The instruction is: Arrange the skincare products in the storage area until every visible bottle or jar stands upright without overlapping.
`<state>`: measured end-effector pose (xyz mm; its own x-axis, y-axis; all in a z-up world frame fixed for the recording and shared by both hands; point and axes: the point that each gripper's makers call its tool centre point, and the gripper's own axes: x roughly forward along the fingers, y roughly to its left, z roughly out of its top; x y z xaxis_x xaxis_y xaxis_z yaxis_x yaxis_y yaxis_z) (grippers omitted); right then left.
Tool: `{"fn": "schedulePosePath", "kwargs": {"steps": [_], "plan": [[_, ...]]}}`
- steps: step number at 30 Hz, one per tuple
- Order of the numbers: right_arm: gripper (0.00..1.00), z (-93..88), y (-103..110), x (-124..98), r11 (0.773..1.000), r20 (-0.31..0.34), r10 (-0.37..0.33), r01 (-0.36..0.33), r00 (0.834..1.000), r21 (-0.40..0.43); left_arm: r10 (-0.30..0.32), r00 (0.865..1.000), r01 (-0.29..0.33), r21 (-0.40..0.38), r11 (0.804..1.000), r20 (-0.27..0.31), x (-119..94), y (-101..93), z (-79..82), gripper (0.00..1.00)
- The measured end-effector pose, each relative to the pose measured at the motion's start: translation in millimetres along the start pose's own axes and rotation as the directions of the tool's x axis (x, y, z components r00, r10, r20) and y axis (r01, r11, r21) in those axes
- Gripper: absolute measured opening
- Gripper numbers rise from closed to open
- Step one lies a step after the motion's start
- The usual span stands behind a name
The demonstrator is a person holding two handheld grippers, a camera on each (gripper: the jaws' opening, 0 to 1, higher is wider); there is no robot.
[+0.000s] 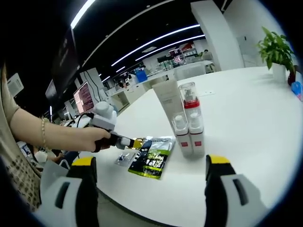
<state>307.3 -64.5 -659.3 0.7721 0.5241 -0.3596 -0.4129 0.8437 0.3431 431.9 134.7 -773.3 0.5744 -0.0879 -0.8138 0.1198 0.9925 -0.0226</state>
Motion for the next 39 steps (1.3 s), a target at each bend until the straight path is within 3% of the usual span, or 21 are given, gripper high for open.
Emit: {"fn": "schedulePosePath", "kwargs": {"steps": [11, 17, 22, 28, 32, 34, 37, 38, 39], "plan": [[0.96, 0.2, 2.3, 0.2, 1.000, -0.001, 0.007, -0.007, 1.000, -0.010, -0.034, 0.999, 0.033, 0.012, 0.999, 0.034, -9.7, -0.8, 10.0, 0.42], [0.97, -0.6, 5.0, 0.6, 1.000, -0.010, 0.010, -0.010, 1.000, -0.029, -0.158, 0.987, 0.159, -0.014, 0.987, 0.032, -27.0, -6.4, 11.4, 0.55], [0.99, -0.2, 6.1, 0.9, 0.999, -0.008, 0.012, -0.013, 1.000, -0.051, -0.222, 0.969, 0.223, 0.002, 0.975, 0.109, -57.1, 6.7, 14.8, 0.57], [1.00, 4.7, -1.3, -2.6, 1.000, 0.027, -0.013, 0.013, 1.000, -0.016, -0.263, 0.953, 0.262, 0.027, 0.965, 0.148, -95.0, 32.3, -18.5, 0.69], [1.00, 8.4, -1.9, -2.3, 0.999, 0.049, -0.018, 0.020, 0.999, -0.048, -0.299, 0.931, 0.260, 0.192, 0.946, 0.211, -121.5, 43.9, -41.1, 0.73], [1.00, 5.0, 1.8, 0.1, 0.998, 0.026, -0.002, 0.004, 1.000, -0.060, -0.349, 0.906, 0.300, 0.218, 0.929, 0.239, -131.9, 40.1, -50.3, 0.79], [1.00, -1.0, 5.9, 3.2, 0.997, -0.010, 0.017, -0.018, 1.000, -0.074, -0.409, 0.854, 0.341, 0.248, 0.907, 0.323, -150.3, 35.0, -65.6, 0.89], [1.00, -0.7, 6.5, 3.1, 0.997, -0.005, 0.019, -0.019, 1.000, -0.068, -0.412, 0.884, 0.345, 0.286, 0.894, 0.221, -151.1, 36.3, -76.0, 0.91], [1.00, -1.7, 8.7, 3.0, 0.998, -0.014, 0.026, -0.027, 1.000, -0.065, -0.393, 0.868, 0.301, 0.307, 0.903, 0.305, -153.7, 35.7, -57.4, 0.91]]}}
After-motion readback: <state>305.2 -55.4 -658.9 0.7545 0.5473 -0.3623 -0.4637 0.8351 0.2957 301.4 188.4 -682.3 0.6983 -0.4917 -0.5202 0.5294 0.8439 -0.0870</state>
